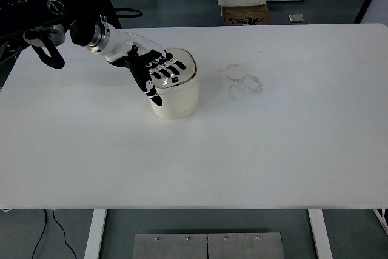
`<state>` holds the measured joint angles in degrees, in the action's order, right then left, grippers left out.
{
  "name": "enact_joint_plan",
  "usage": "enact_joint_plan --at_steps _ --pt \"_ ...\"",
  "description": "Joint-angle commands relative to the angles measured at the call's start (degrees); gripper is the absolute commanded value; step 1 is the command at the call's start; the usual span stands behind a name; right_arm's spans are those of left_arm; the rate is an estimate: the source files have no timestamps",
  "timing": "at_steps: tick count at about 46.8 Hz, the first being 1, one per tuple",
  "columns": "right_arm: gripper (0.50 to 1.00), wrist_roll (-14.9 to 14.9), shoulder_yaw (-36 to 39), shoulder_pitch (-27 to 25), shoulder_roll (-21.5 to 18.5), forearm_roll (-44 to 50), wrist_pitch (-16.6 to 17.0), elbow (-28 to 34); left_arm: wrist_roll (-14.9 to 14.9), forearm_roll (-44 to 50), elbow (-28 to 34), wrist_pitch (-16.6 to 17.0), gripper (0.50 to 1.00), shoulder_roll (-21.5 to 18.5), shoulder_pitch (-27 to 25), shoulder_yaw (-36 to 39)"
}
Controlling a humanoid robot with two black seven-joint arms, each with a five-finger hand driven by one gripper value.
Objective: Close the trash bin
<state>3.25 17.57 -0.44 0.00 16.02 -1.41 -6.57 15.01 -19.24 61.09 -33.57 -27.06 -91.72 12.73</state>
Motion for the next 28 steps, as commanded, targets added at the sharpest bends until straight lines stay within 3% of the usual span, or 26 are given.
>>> enact_joint_plan --at_steps 1,28 --pt "0.991 0.00 0.01 0.00 0.00 0.07 0.00 0.07 0.02 0.00 0.00 -0.01 1.000 -0.01 0.22 0.02" --pt "0.991 0.00 0.01 0.00 0.00 -0.02 0.00 0.07 -0.06 0.00 0.00 -0.01 1.000 -0.18 0.75 0.19"
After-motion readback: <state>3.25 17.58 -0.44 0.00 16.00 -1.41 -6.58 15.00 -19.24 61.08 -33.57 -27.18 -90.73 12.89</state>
